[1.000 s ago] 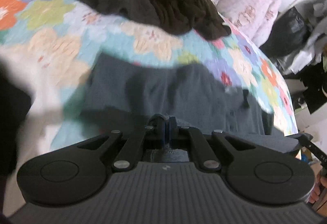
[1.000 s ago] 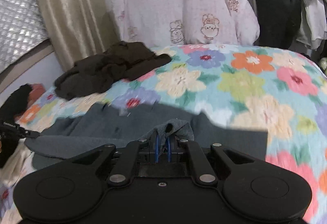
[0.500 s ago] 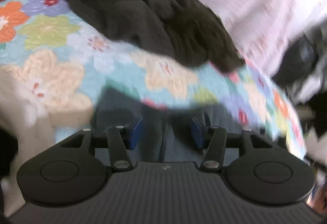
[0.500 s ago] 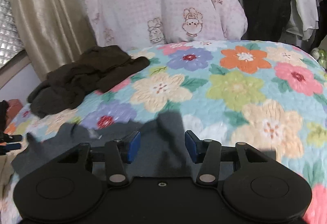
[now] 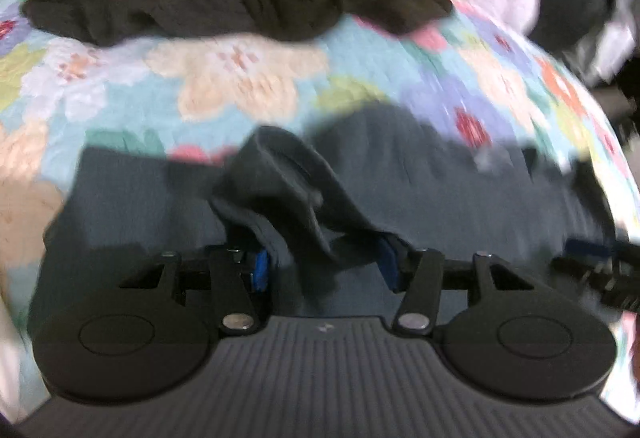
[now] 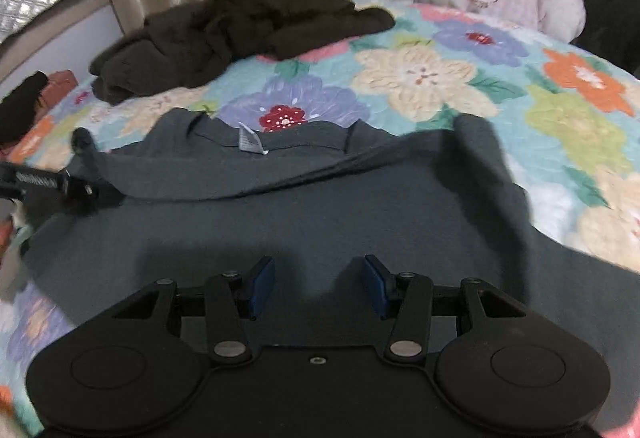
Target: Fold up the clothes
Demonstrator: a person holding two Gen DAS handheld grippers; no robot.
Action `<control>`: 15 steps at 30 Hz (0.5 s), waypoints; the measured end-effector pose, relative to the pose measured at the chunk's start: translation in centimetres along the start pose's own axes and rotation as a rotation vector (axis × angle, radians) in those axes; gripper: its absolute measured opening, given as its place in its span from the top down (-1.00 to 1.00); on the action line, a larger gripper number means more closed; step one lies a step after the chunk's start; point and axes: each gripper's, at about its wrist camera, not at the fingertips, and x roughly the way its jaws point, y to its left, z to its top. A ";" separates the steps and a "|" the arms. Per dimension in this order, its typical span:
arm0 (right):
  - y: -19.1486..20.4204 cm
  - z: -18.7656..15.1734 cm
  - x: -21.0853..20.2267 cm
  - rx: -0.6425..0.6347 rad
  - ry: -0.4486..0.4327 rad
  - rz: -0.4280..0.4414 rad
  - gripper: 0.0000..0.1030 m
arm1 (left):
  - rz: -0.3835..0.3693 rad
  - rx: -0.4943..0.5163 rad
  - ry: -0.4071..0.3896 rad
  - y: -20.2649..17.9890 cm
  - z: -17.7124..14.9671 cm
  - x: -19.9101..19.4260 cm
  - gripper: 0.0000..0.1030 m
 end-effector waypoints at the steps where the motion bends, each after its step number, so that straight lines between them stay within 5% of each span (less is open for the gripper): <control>1: 0.1 0.5 0.8 -0.005 -0.004 -0.018 -0.04 | 0.017 -0.025 -0.032 0.3 0.4 -0.1 0.01; 5: -0.5 2.0 1.7 0.041 -0.062 -0.114 -0.04 | 0.125 -0.101 -0.154 2.0 1.3 -1.2 -0.04; 9: -1.7 1.7 -0.7 0.156 -0.068 -0.199 -0.04 | 0.116 -0.150 -0.149 3.6 0.1 -2.9 -0.04; 15: -2.0 -6.4 -9.4 0.297 -0.147 -0.038 -0.09 | 0.123 -0.115 -0.023 2.5 -5.3 -7.2 -0.18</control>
